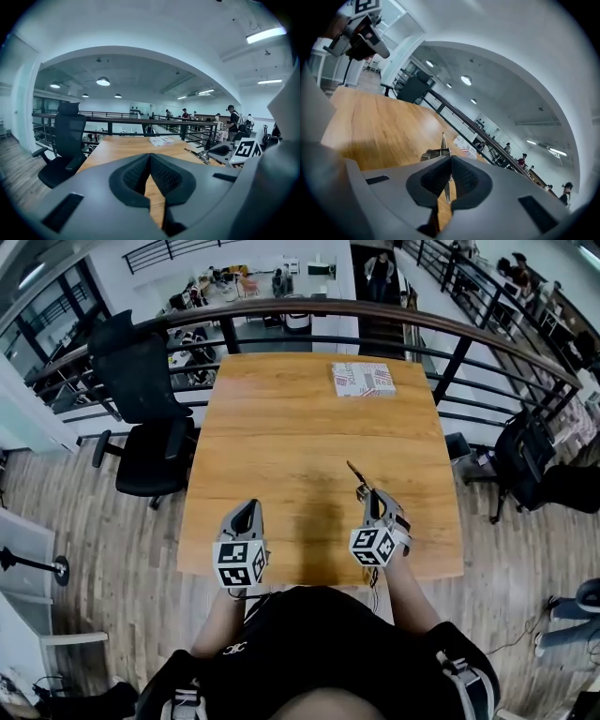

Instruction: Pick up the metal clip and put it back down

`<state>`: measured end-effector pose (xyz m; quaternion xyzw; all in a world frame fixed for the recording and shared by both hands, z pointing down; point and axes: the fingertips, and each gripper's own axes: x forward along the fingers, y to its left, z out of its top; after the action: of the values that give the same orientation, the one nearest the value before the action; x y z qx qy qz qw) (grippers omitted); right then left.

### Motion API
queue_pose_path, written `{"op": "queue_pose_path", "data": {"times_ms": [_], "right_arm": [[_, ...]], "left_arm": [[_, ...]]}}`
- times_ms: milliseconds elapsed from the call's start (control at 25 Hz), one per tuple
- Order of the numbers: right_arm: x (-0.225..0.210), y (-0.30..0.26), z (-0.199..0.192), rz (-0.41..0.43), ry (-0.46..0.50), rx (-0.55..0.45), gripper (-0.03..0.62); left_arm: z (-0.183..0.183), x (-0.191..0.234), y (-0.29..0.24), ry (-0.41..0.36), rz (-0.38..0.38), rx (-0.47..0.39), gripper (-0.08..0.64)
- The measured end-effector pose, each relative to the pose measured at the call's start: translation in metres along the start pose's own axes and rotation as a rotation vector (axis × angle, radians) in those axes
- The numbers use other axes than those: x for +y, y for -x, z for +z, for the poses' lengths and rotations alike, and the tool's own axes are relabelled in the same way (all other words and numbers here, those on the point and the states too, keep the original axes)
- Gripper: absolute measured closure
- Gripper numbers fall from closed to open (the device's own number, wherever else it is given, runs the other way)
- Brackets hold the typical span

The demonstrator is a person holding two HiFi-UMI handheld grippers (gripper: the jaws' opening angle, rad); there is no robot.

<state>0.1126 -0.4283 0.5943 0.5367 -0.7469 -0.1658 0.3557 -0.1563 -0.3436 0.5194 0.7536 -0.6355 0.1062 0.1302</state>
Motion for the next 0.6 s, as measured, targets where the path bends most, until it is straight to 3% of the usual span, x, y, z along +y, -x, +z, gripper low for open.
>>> {"op": "queue_pose_path", "data": {"times_ms": [600], "right_arm": [[0.093, -0.029, -0.056, 0.113, 0.197, 0.152, 0.572]], "left_arm": [[-0.015, 0.023, 0.025, 0.021, 0.069, 0.020, 0.546]]}}
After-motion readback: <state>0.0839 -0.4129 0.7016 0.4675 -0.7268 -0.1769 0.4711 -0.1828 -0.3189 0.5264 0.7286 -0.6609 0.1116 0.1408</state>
